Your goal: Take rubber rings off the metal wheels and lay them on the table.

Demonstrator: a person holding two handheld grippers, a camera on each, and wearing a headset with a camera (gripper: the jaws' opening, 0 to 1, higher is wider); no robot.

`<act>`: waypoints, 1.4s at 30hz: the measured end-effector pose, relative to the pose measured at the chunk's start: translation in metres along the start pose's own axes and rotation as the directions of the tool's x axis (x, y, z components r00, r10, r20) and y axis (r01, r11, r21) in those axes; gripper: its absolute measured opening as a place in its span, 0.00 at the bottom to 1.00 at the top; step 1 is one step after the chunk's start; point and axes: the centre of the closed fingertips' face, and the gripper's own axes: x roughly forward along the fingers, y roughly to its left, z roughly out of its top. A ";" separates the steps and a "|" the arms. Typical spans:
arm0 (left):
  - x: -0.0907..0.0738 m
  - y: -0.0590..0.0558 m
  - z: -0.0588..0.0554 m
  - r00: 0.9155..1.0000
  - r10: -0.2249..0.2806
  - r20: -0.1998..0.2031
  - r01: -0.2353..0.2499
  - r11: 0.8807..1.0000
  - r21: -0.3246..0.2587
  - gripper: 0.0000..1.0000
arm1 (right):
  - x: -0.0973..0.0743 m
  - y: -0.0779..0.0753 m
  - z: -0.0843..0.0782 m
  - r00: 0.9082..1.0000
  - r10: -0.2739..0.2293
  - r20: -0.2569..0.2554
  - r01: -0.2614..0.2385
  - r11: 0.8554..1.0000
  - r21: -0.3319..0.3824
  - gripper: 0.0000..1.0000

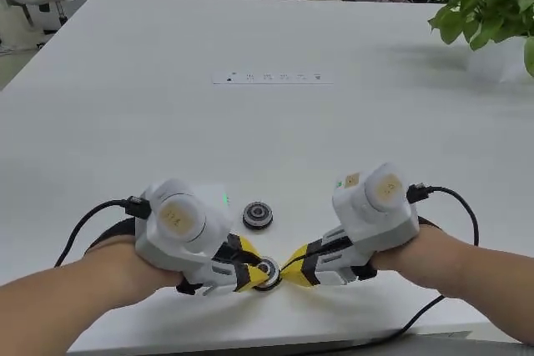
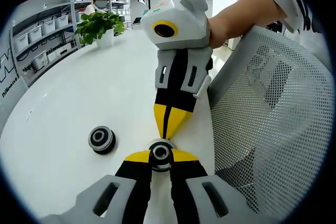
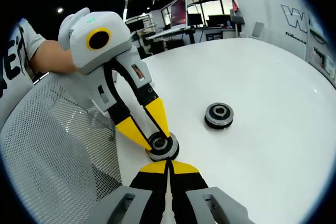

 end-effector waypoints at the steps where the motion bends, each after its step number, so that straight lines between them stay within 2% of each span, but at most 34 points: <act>1: 0.000 0.000 0.000 1.000 0.000 0.000 0.000 1.000 0.000 0.08 | 0.000 0.000 0.000 1.000 0.000 0.002 0.000 1.000 0.013 0.00; 4: 0.000 0.000 0.000 1.000 0.000 0.000 0.000 1.000 0.000 0.08 | -0.002 -0.002 0.001 1.000 0.007 0.020 -0.008 0.998 0.057 0.00; 11: 0.000 0.000 0.000 1.000 0.001 -0.001 -0.001 1.000 0.003 0.08 | -0.002 0.000 0.002 0.999 0.013 0.030 -0.015 0.997 0.081 0.00; 16: 0.000 0.000 0.000 1.000 0.003 -0.001 -0.003 1.000 0.000 0.08 | -0.004 -0.001 0.009 0.997 0.023 0.071 -0.032 0.991 0.128 0.00; 42: 0.000 0.001 0.000 1.000 0.012 -0.011 -0.012 1.000 -0.005 0.08 | -0.002 0.004 0.014 0.995 0.036 0.089 -0.049 0.987 0.151 0.00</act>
